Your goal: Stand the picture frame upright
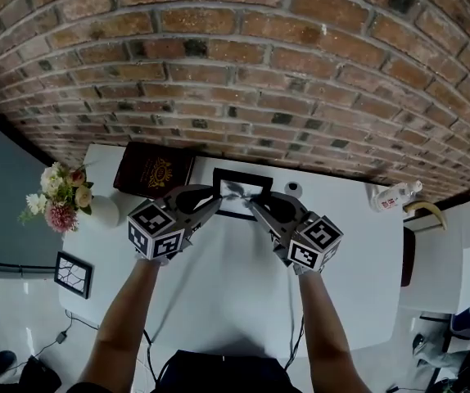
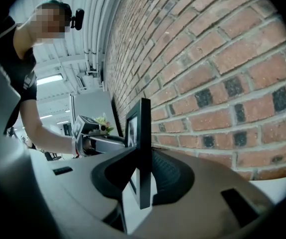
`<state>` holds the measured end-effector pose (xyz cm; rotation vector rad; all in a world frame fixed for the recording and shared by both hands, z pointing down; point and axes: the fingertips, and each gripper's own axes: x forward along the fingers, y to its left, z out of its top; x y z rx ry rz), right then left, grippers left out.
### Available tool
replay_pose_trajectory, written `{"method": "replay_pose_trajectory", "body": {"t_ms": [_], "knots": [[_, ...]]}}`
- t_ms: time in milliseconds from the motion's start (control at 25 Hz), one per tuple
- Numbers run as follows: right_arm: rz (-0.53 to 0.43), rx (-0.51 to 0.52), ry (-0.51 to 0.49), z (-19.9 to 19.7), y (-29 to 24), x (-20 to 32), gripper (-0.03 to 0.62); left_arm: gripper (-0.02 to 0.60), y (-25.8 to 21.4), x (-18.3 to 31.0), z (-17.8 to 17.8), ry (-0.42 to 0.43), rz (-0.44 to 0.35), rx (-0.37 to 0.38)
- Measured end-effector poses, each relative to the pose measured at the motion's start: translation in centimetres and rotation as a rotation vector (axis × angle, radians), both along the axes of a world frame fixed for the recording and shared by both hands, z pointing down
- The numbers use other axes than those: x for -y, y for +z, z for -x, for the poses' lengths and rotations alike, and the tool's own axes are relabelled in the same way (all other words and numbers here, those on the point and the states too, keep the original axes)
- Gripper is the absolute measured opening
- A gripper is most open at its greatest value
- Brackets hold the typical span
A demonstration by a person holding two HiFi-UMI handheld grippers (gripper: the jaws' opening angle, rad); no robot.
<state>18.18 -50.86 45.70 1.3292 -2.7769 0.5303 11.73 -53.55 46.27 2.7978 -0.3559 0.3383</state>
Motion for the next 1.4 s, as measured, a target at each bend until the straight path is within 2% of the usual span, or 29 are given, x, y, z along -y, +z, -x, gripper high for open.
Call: {"method": "replay_pose_trajectory", "body": {"t_ms": [280, 440, 560, 760, 1080, 1400], "knots": [[-0.01, -0.033, -0.021, -0.7, 1.1, 2.6, 0.094, 0.098, 1.3, 2.5, -0.6, -0.05, 0.017, -0.017], [-0.02, -0.025, -0.01, -1.3, 1.6, 4.0, 0.094, 0.098, 1.7, 4.1, -1.3, -0.04, -0.01, 0.024], [-0.024, -0.018, 0.011, -2.0, 2.1, 5.1, 0.095, 0.098, 2.1, 5.3, -2.0, -0.036, -0.01, 0.026], [-0.036, -0.063, -0.007, -2.4, 2.5, 6.7, 0.094, 0.098, 2.8, 6.8, -2.4, -0.043, -0.019, 0.05], [-0.061, -0.075, 0.017, -3.8, 2.7, 9.5, 0.094, 0.098, 3.0, 9.9, -4.1, -0.029, -0.045, 0.082], [-0.018, -0.07, 0.019, -4.6, 5.8, 10.8, 0.094, 0.098, 6.1, 11.2, -4.9, -0.058, -0.001, 0.094]]}}
